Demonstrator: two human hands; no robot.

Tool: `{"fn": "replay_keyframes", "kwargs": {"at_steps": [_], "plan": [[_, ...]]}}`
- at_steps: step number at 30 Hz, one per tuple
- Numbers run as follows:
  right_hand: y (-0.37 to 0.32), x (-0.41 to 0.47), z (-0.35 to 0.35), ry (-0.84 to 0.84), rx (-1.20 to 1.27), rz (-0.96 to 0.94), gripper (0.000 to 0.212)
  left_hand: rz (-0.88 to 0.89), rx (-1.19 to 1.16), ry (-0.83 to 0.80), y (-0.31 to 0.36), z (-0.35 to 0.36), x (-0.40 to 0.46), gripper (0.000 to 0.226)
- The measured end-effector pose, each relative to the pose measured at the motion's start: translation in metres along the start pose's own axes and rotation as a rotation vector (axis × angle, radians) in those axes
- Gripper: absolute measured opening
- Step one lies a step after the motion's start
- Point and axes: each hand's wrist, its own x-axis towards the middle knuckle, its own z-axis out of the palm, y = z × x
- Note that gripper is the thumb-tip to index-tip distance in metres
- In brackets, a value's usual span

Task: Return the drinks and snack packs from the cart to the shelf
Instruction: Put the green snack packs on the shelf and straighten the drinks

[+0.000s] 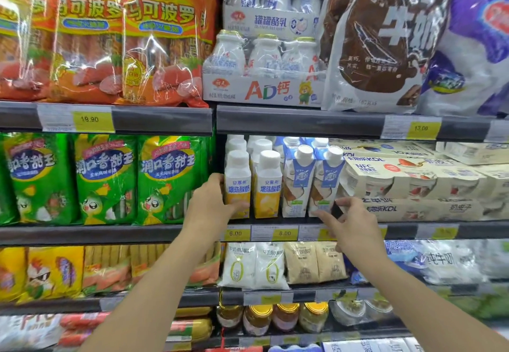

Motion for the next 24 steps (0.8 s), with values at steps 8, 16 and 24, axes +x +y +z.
{"fn": "replay_keyframes", "kwargs": {"at_steps": [8,16,24], "plan": [[0.003,0.004,0.003,-0.028,-0.058,0.002,0.061,0.012,-0.045,-0.033,-0.003,-0.003,-0.003,0.056],[-0.002,0.013,-0.002,-0.144,-0.014,-0.04,0.026,-0.025,0.045,-0.105,-0.01,-0.014,-0.011,0.083],[-0.011,0.019,-0.006,-0.165,0.026,-0.031,0.023,-0.027,-0.104,-0.162,-0.002,-0.013,0.004,0.043]]}}
